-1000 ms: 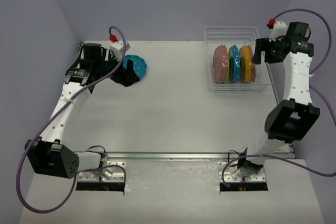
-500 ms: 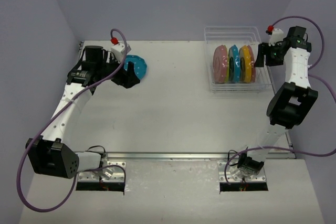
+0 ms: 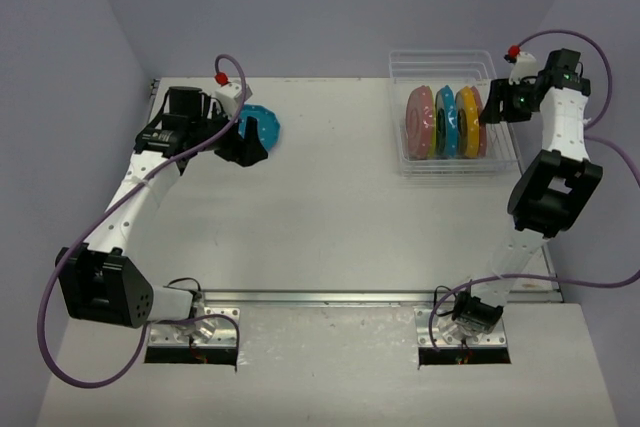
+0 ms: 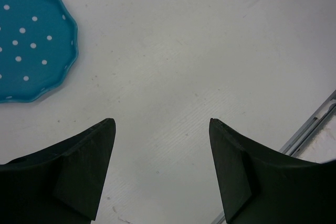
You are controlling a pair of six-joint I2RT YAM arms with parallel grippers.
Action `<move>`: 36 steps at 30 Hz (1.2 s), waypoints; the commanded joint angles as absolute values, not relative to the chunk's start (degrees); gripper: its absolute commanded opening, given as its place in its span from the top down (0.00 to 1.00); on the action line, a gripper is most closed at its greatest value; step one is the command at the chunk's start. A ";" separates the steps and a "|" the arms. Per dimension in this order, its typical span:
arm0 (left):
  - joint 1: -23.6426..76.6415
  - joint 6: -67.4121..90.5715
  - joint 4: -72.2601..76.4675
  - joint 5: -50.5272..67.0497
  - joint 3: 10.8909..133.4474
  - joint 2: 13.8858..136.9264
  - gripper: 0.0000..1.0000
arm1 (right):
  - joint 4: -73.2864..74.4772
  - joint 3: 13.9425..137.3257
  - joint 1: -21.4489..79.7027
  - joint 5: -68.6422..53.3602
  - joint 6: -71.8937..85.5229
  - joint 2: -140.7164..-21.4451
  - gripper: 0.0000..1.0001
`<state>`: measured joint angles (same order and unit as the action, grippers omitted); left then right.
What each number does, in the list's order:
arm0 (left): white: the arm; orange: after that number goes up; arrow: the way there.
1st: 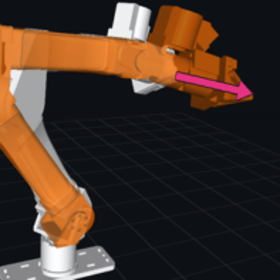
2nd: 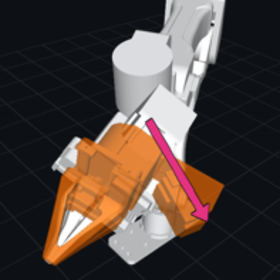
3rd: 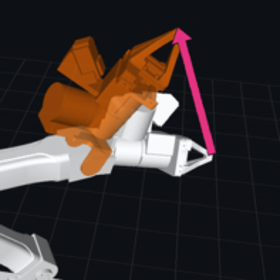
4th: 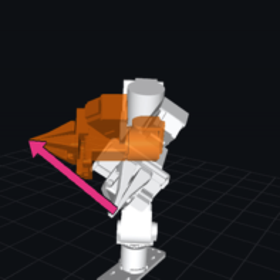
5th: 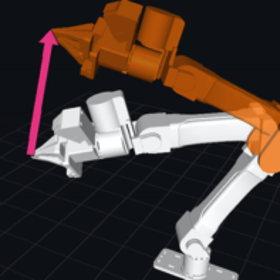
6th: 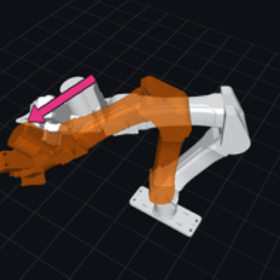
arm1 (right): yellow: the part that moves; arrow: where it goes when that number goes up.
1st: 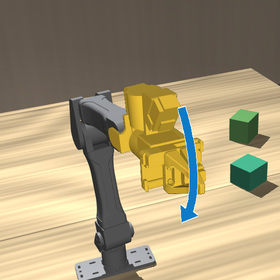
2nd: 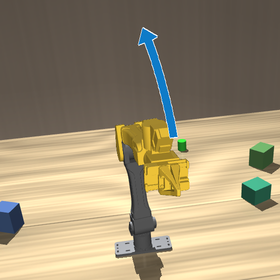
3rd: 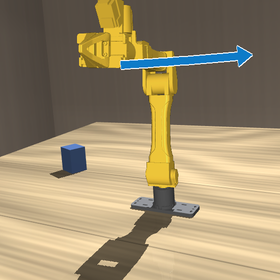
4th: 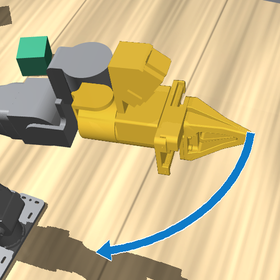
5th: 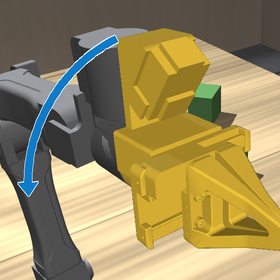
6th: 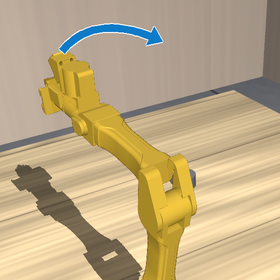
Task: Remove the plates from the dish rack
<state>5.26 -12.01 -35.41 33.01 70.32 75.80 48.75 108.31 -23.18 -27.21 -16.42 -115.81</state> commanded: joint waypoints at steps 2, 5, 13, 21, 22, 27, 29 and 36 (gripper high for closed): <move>5.10 -11.39 -32.86 32.91 71.59 76.03 0.30 | 47.37 113.02 -23.29 -30.78 -14.64 -119.43 0.51; 5.10 -11.69 -33.31 32.34 71.89 75.93 0.30 | 47.11 113.54 -23.29 -32.64 -14.15 -120.85 0.54; 5.10 -11.40 -33.55 31.72 71.47 75.85 0.30 | 40.93 107.26 -22.99 -24.09 -13.11 -118.64 0.52; 5.10 -10.45 -32.61 31.19 71.54 76.58 0.30 | 24.83 91.93 -22.06 -9.71 -13.65 -109.28 0.53; 5.10 -10.36 -32.56 31.13 71.56 76.74 0.30 | 23.71 91.31 -22.05 -8.96 -13.81 -108.52 0.53; 5.13 -10.19 -32.11 30.55 71.93 76.99 0.30 | 22.88 90.32 -21.15 -6.00 -15.03 -108.75 0.55; 5.10 -10.28 -32.08 30.32 71.98 76.99 0.30 | 23.11 90.87 -21.01 -7.02 -15.03 -109.59 0.55; 5.10 -10.85 -32.43 29.51 71.61 76.78 0.31 | 30.01 95.46 -21.09 -19.29 -12.62 -114.09 0.58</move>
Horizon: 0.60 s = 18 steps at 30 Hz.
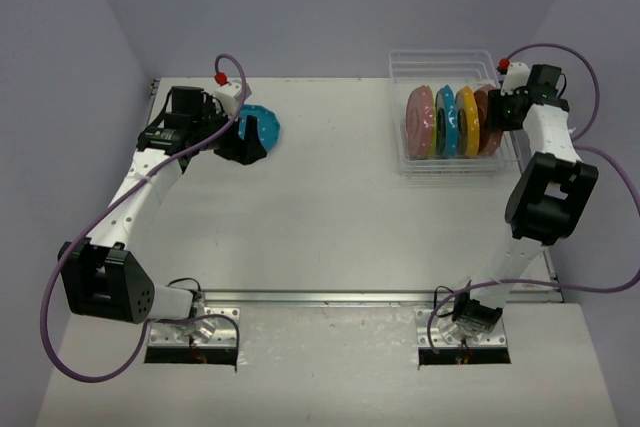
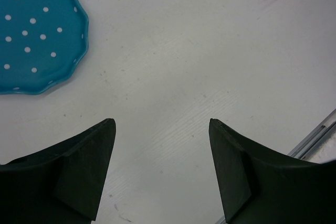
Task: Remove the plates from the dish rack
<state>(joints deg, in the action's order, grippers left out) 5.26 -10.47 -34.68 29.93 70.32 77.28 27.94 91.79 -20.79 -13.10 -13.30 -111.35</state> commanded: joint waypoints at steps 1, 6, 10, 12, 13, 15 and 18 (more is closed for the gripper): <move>5.10 -10.91 -32.44 29.34 71.45 76.73 0.31 | 30.25 95.64 -21.09 -20.87 -12.28 -114.54 0.58; 5.10 -11.25 -32.52 28.83 70.76 76.47 0.31 | 30.94 96.23 -21.09 -24.43 -10.13 -116.35 0.59; 5.10 -11.22 -32.48 28.74 70.54 76.55 0.31 | 30.63 96.03 -21.09 -25.22 -9.46 -116.01 0.68; 5.10 -11.07 -32.35 28.74 70.40 76.55 0.30 | 30.50 95.80 -21.09 -26.09 -8.73 -115.16 0.79; 5.10 -11.00 -32.27 28.74 70.40 76.55 0.30 | 30.50 95.66 -21.09 -26.83 -8.34 -114.27 0.82; 5.10 -10.62 -32.12 28.69 70.40 76.69 0.30 | 30.31 95.40 -21.09 -27.90 -7.42 -112.84 0.90; 5.10 -10.13 -31.84 28.65 70.32 76.82 0.30 | 30.17 95.44 -21.09 -29.12 -6.21 -110.36 1.00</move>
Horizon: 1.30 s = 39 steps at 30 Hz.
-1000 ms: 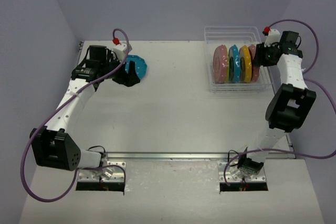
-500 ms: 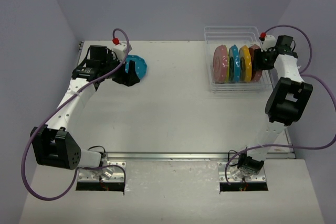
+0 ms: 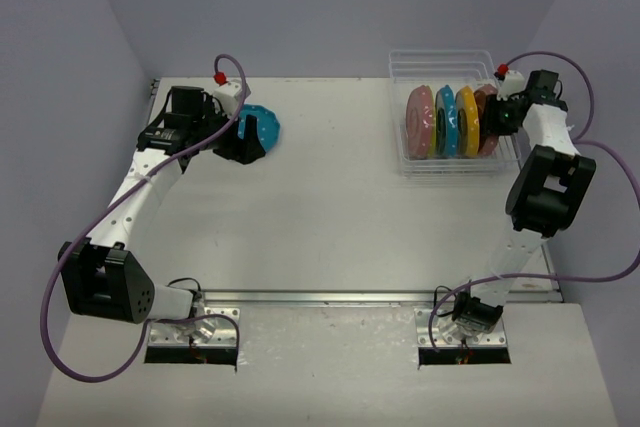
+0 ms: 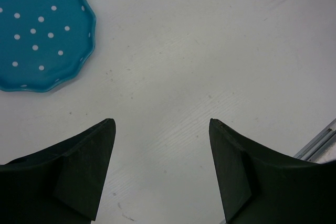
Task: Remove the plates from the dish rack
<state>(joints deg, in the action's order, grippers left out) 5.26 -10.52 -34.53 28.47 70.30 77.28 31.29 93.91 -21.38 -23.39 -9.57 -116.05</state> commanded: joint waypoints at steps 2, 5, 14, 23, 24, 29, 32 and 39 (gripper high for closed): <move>5.10 -9.86 -31.57 28.49 70.23 76.82 0.30 | 30.23 95.77 -21.09 -29.75 -5.75 -108.92 1.00; 5.17 -9.06 -31.22 27.92 70.14 76.82 0.30 | 31.04 97.72 -21.09 -30.65 -5.07 -106.53 1.00; 5.10 -7.03 -31.03 24.96 70.84 77.08 0.29 | 35.24 107.68 -21.09 -30.76 -5.89 -102.13 1.00; 4.67 -1.80 -32.85 23.57 74.51 78.36 0.29 | 31.99 110.34 -20.55 -32.65 -10.45 -94.08 1.00; 4.57 -1.08 -33.32 24.26 74.88 78.57 0.29 | 31.47 109.39 -20.11 -32.78 -10.89 -92.68 1.00; 0.54 4.73 -33.41 36.68 76.46 79.19 0.30 | 27.37 101.87 -14.21 -34.58 -19.22 -83.23 1.00; -2.36 6.75 -32.45 46.29 76.39 79.10 0.31 | 23.80 94.95 -7.53 -33.70 -25.35 -76.69 1.00; -5.24 10.45 -31.32 60.72 76.99 78.79 0.30 | 15.94 77.24 14.33 -25.09 -41.08 -64.20 1.00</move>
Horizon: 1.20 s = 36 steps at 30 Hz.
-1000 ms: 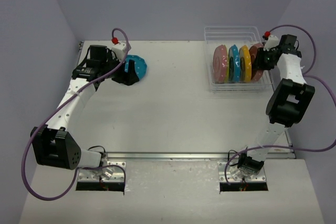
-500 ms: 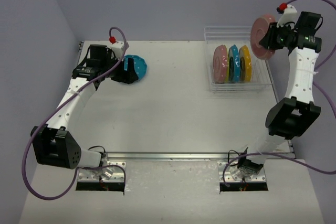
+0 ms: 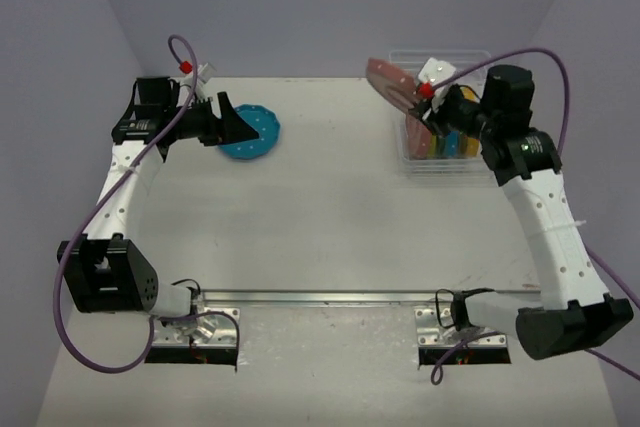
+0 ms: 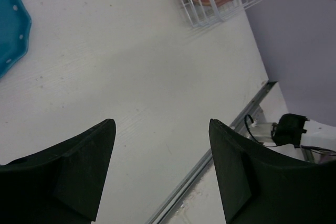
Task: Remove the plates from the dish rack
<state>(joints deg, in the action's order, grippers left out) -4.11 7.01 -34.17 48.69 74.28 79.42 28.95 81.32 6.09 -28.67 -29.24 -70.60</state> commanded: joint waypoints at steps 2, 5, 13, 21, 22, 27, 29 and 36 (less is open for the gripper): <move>-5.27 11.72 -31.18 62.10 76.66 78.95 0.30 | 14.61 74.28 19.27 -22.69 -44.95 -62.29 1.00; -5.27 13.71 -31.44 65.59 75.21 79.66 0.30 | 11.38 67.58 28.28 -17.12 -54.72 -59.59 1.00; -5.27 13.18 -32.83 69.61 70.31 79.80 0.28 | -16.60 43.58 46.72 -5.93 -82.37 -55.16 1.00; -4.63 9.82 -33.75 72.42 64.61 80.10 0.26 | -37.22 34.13 52.96 -3.58 -91.96 -59.73 1.00; -4.46 8.89 -34.44 72.16 64.46 80.27 0.25 | -38.33 34.10 53.26 -3.29 -92.19 -60.28 1.00; -2.18 1.05 -40.63 65.66 65.53 81.26 0.26 | -45.42 33.87 55.04 -2.94 -93.48 -63.15 1.00; -1.69 0.26 -41.21 64.44 65.24 81.13 0.26 | -46.14 34.00 55.53 -3.16 -93.43 -63.45 1.00; -0.62 -3.80 -41.78 73.76 64.22 80.81 0.36 | -50.18 33.84 56.95 -4.04 -94.69 -66.72 1.00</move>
